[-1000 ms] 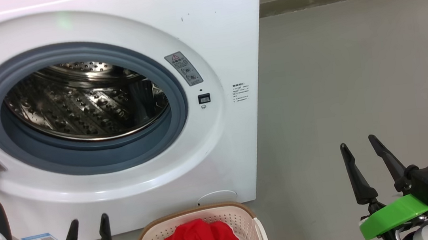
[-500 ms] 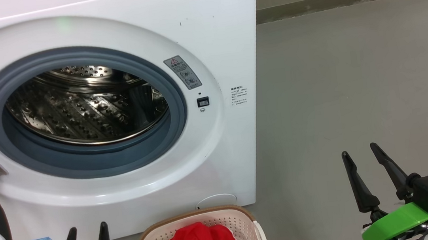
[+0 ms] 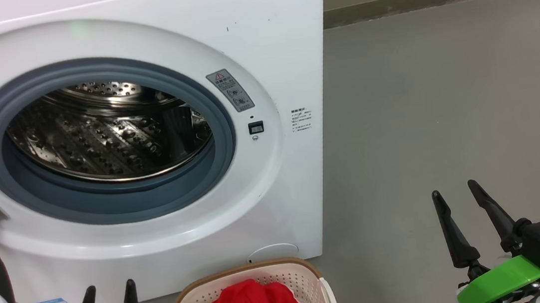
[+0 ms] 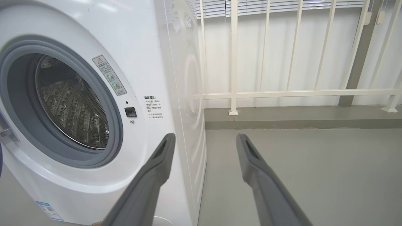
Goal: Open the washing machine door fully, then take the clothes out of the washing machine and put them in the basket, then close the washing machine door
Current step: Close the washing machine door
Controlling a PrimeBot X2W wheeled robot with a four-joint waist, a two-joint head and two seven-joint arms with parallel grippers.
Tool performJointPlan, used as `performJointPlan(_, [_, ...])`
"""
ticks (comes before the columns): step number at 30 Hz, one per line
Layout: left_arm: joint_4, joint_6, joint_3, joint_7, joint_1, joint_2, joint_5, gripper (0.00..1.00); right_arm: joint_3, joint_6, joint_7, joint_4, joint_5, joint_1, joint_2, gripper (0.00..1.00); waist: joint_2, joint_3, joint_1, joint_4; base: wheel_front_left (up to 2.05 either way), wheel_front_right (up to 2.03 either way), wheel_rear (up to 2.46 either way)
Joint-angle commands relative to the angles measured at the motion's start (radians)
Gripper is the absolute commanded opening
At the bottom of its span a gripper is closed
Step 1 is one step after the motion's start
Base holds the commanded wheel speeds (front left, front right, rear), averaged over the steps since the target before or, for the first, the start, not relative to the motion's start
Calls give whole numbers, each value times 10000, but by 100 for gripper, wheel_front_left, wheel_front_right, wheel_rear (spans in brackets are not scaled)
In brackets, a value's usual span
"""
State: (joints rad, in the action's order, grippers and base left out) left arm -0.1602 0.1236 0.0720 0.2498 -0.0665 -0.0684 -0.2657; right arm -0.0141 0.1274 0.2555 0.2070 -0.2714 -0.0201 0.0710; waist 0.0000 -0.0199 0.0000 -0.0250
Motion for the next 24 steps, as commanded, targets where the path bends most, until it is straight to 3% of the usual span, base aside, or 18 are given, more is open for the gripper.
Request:
performJointPlan(1, [298, -32, 355, 120, 141, -47, 97, 100, -172, 33, 63, -232, 67, -93, 107, 100, 0, -2, 0, 9, -58, 58, 0])
performJointPlan(24, [418, 39, 239, 120, 165, -74, -294, 100, -163, 33, 63, -95, 5, -146, 124, 100, 0, 25, 0, 201, -144, 146, -2])
